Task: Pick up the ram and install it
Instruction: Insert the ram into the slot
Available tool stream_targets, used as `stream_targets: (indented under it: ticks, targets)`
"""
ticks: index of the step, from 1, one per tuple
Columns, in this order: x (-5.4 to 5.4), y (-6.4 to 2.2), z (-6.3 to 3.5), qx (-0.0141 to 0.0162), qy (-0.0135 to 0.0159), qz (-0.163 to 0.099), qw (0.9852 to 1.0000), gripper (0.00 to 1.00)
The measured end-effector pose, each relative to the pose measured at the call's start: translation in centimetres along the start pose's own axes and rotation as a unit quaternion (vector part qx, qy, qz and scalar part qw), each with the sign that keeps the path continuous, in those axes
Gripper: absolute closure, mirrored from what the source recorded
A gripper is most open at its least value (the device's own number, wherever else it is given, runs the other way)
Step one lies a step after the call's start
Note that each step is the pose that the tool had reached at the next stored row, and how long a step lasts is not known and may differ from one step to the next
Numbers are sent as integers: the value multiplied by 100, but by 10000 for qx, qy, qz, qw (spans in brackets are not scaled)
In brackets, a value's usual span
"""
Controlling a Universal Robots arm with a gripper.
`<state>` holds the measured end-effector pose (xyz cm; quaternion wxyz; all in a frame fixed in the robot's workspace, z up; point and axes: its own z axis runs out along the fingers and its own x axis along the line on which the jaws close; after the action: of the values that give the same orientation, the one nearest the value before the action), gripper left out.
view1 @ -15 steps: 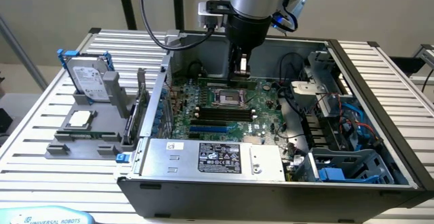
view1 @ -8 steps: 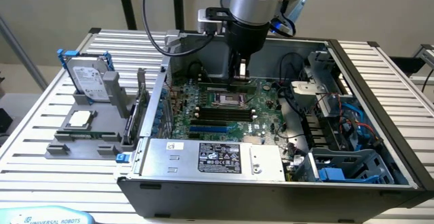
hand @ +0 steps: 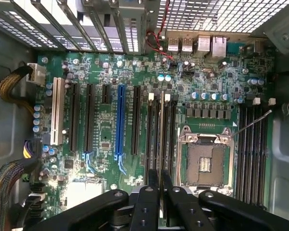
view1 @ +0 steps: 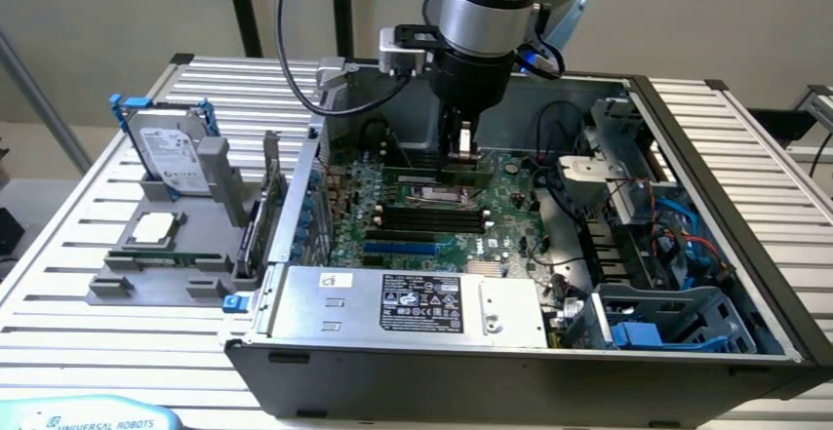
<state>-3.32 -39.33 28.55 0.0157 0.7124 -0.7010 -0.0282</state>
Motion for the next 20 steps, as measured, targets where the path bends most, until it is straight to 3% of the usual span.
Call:
stream_targets:
  ticks: [7, 20]
  targets:
    - [-5, -7, 113, 45, 25, 21, 10000, 87]
    - [-1, -20, 326, 85, 169, 28, 9998, 87]
